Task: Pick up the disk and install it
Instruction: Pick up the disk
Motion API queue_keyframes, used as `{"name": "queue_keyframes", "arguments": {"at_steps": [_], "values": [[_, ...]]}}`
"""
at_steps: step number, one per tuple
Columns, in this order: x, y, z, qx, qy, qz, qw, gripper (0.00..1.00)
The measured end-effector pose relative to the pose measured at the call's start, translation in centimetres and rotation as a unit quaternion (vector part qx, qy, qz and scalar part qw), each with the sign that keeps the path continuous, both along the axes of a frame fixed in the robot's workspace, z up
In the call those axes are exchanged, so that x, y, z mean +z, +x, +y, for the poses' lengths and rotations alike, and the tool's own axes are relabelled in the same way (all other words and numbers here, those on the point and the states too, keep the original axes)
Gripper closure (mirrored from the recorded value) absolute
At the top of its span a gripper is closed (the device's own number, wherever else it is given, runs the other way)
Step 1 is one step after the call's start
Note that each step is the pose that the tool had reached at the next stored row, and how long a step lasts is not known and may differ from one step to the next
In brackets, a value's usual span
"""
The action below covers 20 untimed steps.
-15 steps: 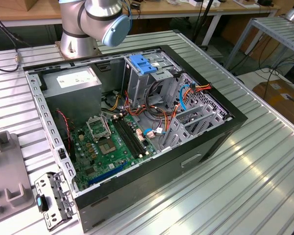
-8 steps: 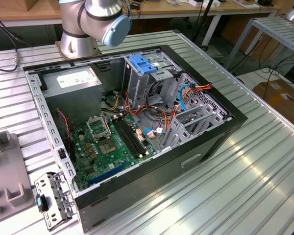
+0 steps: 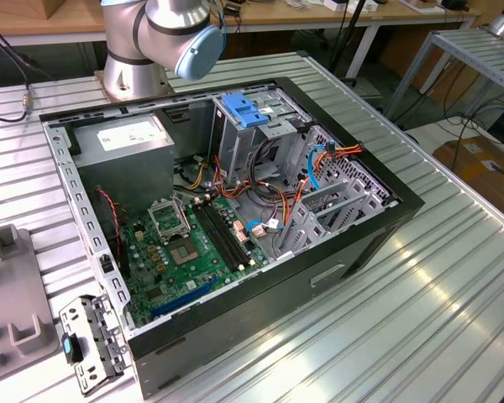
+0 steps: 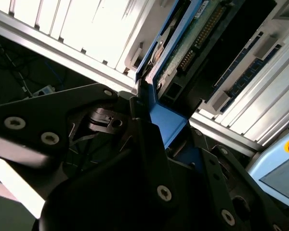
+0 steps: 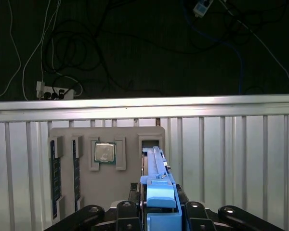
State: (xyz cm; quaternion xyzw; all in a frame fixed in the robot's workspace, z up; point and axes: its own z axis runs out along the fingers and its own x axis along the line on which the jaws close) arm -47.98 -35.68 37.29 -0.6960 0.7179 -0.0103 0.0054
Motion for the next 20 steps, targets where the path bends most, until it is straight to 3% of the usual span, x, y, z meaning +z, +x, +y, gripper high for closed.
{"name": "queue_keyframes", "arguments": {"at_steps": [20], "values": [[1.65, 0.0, 0.0, 0.0, 0.0034, 0.001, 0.99999, 0.63]]}}
